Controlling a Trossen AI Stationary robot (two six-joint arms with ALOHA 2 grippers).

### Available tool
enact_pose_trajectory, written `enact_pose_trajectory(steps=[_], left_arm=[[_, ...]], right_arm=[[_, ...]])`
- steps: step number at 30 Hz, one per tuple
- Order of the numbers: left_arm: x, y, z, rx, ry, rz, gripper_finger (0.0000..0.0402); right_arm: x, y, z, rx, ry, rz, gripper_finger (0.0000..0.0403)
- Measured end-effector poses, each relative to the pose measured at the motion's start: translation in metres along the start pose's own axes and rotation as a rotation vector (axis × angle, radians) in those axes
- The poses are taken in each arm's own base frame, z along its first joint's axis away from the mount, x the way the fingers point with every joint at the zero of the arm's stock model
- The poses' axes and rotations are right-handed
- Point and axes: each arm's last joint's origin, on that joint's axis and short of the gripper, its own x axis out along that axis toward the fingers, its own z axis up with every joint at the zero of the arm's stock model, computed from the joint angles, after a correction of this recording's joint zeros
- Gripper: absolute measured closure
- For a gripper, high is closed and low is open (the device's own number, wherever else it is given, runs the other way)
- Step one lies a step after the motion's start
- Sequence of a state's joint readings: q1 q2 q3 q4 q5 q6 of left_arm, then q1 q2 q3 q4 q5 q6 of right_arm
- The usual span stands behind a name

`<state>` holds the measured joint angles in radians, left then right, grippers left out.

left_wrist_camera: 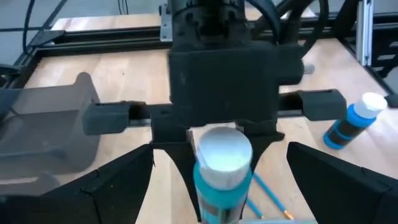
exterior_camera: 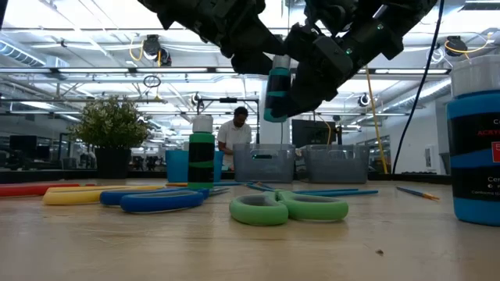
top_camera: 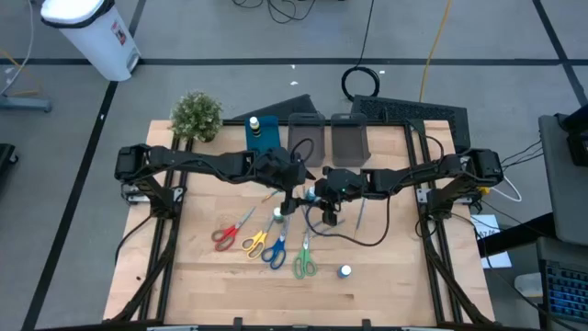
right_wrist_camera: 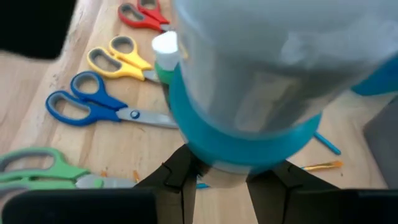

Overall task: Pick & Place Paint Supplies
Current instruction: Put the light blue paint into the blue bin

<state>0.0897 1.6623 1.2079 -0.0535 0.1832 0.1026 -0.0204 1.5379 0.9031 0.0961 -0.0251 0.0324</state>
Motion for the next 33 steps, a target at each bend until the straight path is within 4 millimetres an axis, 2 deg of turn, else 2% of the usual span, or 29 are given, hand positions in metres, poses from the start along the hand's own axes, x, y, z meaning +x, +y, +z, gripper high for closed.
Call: enact_pose_trajectory(steps=[8, 11, 21, 29, 33], left_arm=[[0.0004, -0.0005, 0.0000, -0.078, -0.001, -0.001, 0.0023], [0.0007, -0.0020, -0.0001, -0.077, 0.002, -0.005, 0.0038], [0.0009, -0.0026, -0.0005, -0.087, 0.006, -0.007, 0.0182], [0.0015, -0.0053, -0.0004, -0.062, 0.007, -0.013, 0.0278], [-0.0012, -0.0094, 0.0022, -0.039, -0.005, -0.013, 0.0281]], right_arm=[[0.0002, 0.0072, -0.0001, -0.020, -0.004, -0.011, 0.0308], [0.0002, 0.0071, -0.0001, -0.025, -0.004, -0.011, 0.0308], [0.0002, 0.0071, -0.0002, -0.025, -0.004, -0.009, 0.0308], [0.0002, 0.0068, -0.0004, -0.026, -0.002, -0.011, 0.0305], [0.0002, 0.0069, -0.0002, -0.029, -0.004, -0.011, 0.0270]])
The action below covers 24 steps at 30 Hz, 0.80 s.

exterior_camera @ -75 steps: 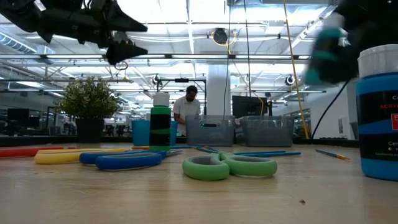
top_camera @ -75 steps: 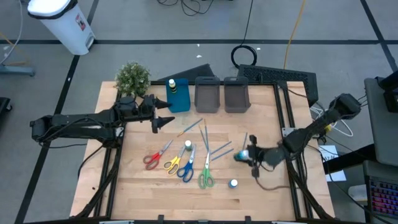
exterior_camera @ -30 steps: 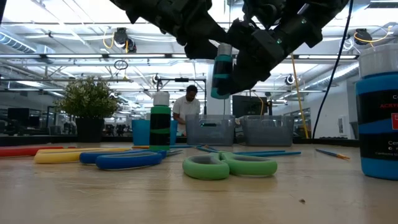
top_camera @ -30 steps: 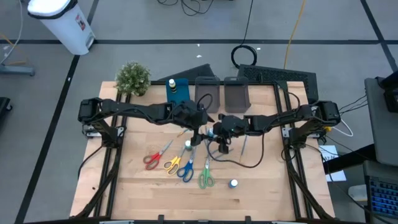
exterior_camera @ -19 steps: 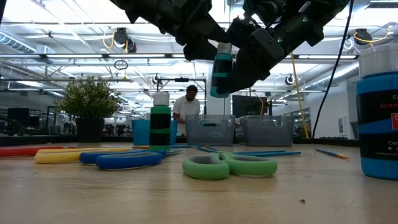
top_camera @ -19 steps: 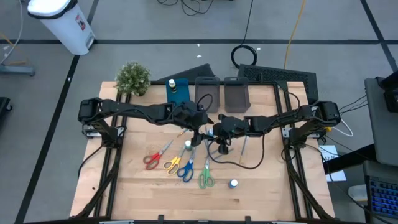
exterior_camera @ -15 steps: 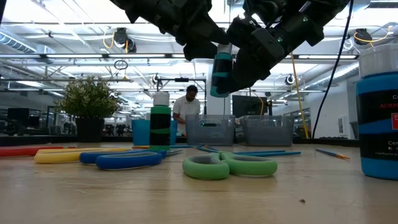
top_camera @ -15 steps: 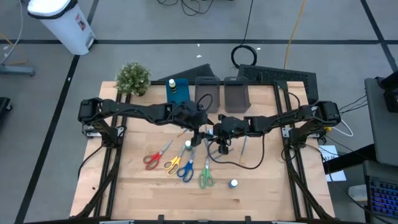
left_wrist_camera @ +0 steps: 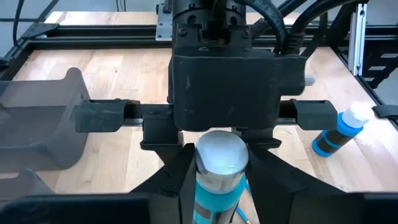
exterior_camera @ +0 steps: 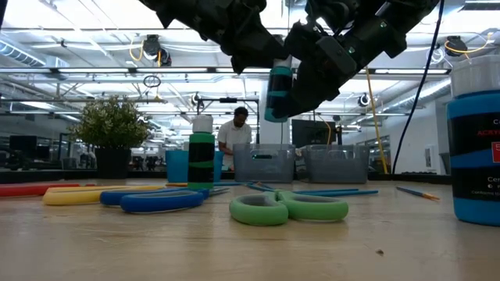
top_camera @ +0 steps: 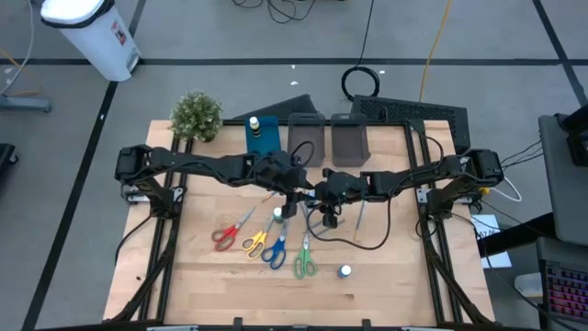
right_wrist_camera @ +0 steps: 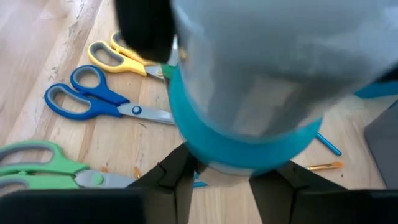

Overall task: Pick & Place Paint Supplies
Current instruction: Put the light blue paint into the blue bin

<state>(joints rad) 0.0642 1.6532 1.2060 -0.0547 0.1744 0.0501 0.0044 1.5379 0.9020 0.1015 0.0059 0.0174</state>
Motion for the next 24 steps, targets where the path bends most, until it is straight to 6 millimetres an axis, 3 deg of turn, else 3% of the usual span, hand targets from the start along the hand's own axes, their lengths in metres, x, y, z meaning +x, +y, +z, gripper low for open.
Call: enact_pose_trajectory(steps=[8, 14, 19, 24], left_arm=[[-0.035, -0.004, 0.017, 0.035, -0.078, 0.058, 0.0281], [-0.052, -0.003, 0.008, 0.037, -0.136, 0.095, 0.0281], [-0.061, 0.003, -0.006, 0.019, -0.203, 0.112, 0.0281], [-0.065, 0.004, -0.008, -0.006, -0.261, 0.092, 0.0281]], right_arm=[[-0.009, -0.001, -0.009, -0.005, 0.122, 0.000, 0.0176], [-0.031, -0.007, -0.008, 0.051, 0.171, -0.047, 0.0151], [-0.039, -0.008, 0.001, 0.048, 0.011, -0.138, 0.0156], [-0.031, -0.008, -0.004, 0.051, -0.326, -0.125, 0.0163]])
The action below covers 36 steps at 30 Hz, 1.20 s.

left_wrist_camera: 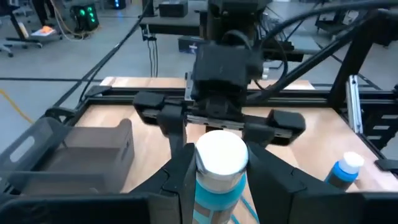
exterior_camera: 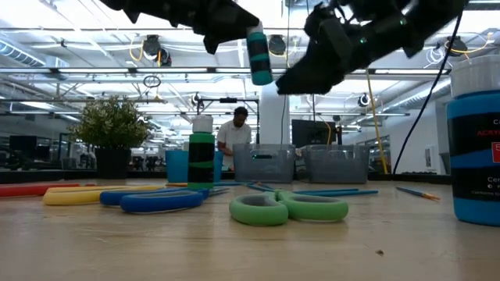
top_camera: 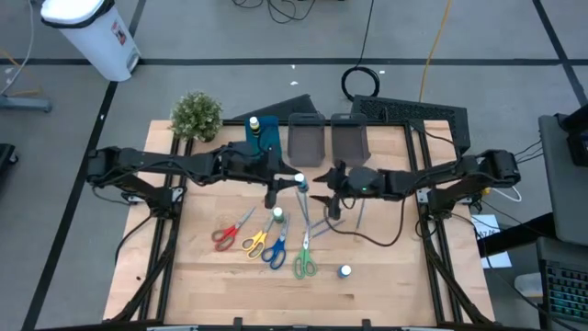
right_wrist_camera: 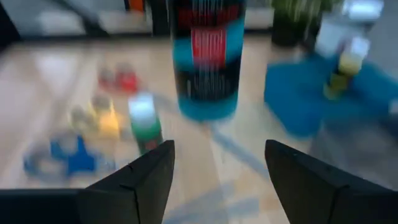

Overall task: Pick & Place Paint Supplies
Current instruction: Put the light blue paint into the blue bin

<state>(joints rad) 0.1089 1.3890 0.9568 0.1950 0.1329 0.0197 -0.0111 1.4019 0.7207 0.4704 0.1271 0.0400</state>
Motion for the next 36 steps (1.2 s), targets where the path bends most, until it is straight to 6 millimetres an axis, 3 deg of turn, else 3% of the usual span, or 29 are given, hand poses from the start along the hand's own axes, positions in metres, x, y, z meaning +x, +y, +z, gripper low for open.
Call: enact_pose_trajectory(steps=[5, 13, 17, 24, 29, 31, 36], left_arm=[[0.001, -0.002, -0.001, -0.003, 0.003, -0.006, 0.0281], [0.001, -0.003, -0.001, -0.014, 0.004, -0.006, 0.0281], [0.001, -0.003, -0.001, -0.023, 0.003, -0.015, 0.0281], [0.001, -0.003, -0.001, -0.043, 0.001, -0.015, 0.0281], [0.001, -0.003, 0.000, -0.138, -0.004, -0.012, 0.0278], [0.001, -0.003, 0.010, -0.162, 0.026, -0.006, 0.0241], [-0.013, -0.002, 0.073, -0.157, 0.316, 0.088, 0.0102]], right_arm=[[0.012, 0.002, -0.015, -0.019, -0.130, 0.028, 0.0164], [0.026, 0.007, -0.010, -0.029, -0.226, 0.061, 0.0171], [0.025, 0.010, -0.009, -0.046, -0.243, 0.068, 0.0207], [0.025, 0.010, -0.009, -0.053, -0.244, 0.067, 0.0313], [0.025, 0.011, -0.009, -0.020, -0.242, 0.078, 0.0314], [0.025, 0.011, -0.009, -0.026, -0.239, 0.075, 0.0314], [0.026, 0.011, -0.013, -0.035, -0.203, 0.076, 0.0310]])
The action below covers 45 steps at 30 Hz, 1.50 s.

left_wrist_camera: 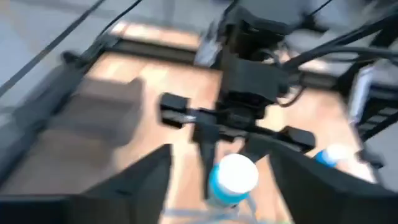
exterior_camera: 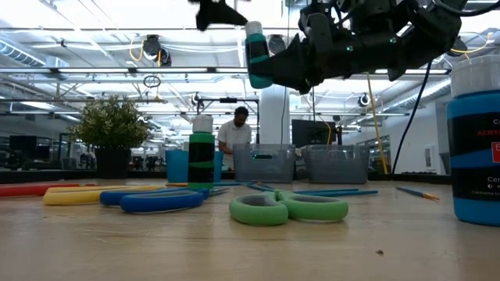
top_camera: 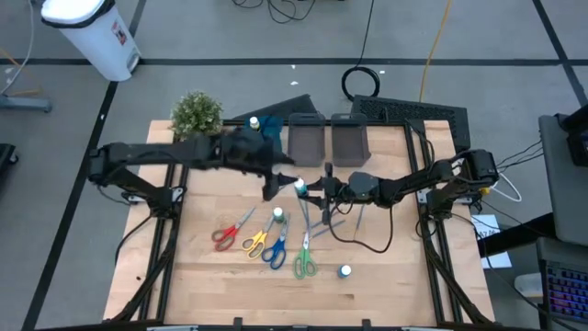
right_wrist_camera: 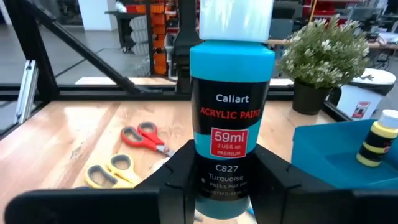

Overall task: Pick & Place Paint Supplies
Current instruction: Put the light blue paint into the blue bin

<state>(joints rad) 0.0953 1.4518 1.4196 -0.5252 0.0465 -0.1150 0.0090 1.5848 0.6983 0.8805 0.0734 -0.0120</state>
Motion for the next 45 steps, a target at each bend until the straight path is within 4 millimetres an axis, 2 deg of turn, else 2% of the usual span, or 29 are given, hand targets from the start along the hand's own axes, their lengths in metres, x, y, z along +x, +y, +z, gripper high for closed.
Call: enact_pose_trajectory(steps=[3, 6, 9, 13, 20, 28, 37, 45], left_arm=[[-0.008, -0.006, 0.022, 0.013, 0.176, 0.033, 0.0037], [-0.012, -0.012, 0.042, 0.064, 0.242, 0.029, 0.0010], [0.000, -0.018, 0.050, 0.107, 0.292, 0.024, 0.0022], [0.029, -0.024, 0.047, 0.161, 0.357, -0.009, 0.0046], [0.056, -0.019, 0.039, 0.161, 0.411, -0.002, 0.0061], [0.067, -0.003, 0.030, 0.122, 0.491, 0.029, 0.0062], [0.064, 0.000, 0.029, 0.153, 0.524, -0.019, 0.0064], [0.064, -0.004, 0.028, 0.169, 0.522, -0.100, 0.0117]], right_arm=[[0.000, 0.000, 0.000, 0.000, 0.001, -0.001, 0.0311], [0.000, 0.000, 0.000, 0.001, 0.000, -0.002, 0.0312], [0.000, 0.000, -0.002, 0.001, 0.017, -0.001, 0.0312], [0.000, 0.000, -0.004, -0.002, 0.039, -0.003, 0.0312], [0.000, 0.000, -0.005, -0.004, 0.052, -0.003, 0.0312], [0.000, 0.000, -0.006, -0.017, 0.063, -0.003, 0.0312], [0.000, 0.000, -0.006, -0.032, 0.062, -0.003, 0.0312], [0.000, 0.000, -0.006, -0.032, 0.062, -0.003, 0.0312]])
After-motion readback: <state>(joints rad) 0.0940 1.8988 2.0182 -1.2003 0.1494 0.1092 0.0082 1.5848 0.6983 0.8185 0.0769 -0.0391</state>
